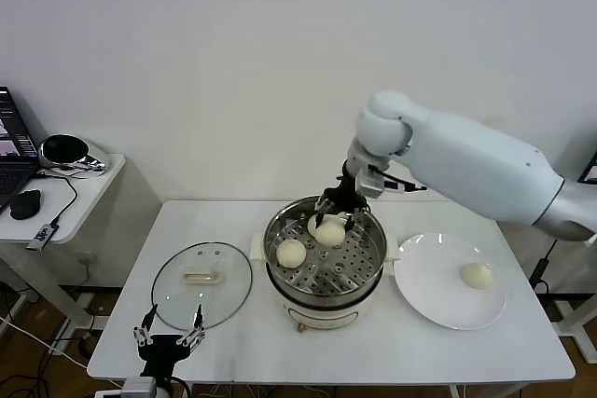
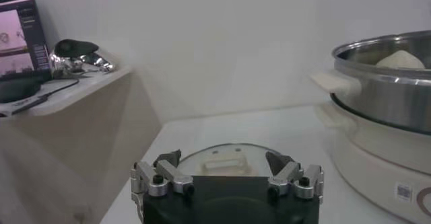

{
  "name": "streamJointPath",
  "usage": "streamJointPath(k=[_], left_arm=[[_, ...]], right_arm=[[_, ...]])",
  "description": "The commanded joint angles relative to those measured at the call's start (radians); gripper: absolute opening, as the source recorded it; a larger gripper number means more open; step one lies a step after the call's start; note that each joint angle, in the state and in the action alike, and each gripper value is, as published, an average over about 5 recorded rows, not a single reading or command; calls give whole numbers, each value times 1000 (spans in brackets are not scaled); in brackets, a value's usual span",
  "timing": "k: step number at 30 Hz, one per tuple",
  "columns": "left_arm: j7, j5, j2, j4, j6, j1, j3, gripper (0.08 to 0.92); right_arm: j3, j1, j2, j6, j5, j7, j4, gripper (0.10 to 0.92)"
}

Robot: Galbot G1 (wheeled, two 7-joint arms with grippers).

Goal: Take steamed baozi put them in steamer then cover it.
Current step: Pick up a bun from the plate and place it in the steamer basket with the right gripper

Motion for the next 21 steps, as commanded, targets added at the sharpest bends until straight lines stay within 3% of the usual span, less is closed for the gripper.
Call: streamJointPath(k=[1,21], left_arm=[[0,-5,-3,1,1,-3,3,823],[2,-25,-2,13,1,-14,-1,823]], right_arm=[[-59,-31,30,105,-66,17,60,577],[-67,-88,91,104,-101,46,30,577]])
